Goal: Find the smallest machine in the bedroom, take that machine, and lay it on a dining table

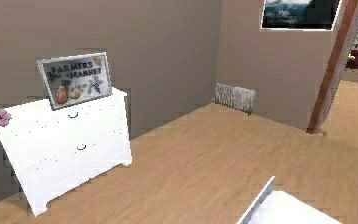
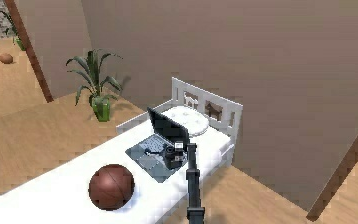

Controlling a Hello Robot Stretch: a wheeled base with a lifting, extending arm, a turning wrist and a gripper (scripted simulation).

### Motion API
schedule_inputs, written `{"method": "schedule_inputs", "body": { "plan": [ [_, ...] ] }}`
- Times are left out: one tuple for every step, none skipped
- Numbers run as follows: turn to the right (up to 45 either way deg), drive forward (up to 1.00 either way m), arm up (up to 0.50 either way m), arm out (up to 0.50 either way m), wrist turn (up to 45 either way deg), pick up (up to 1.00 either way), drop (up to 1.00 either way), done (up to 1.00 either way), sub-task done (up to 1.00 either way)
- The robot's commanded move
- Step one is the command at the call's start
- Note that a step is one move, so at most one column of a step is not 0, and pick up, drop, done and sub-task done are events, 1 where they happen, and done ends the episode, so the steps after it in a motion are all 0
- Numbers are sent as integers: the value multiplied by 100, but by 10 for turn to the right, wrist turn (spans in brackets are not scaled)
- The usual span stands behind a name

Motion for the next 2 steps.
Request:
{"method": "schedule_inputs", "body": {
  "plan": [
    [0, 0, -30, 0, 0, 0, 0, 0, 0],
    [0, 0, 0, 0, 0, 100, 0, 0, 0]
  ]
}}
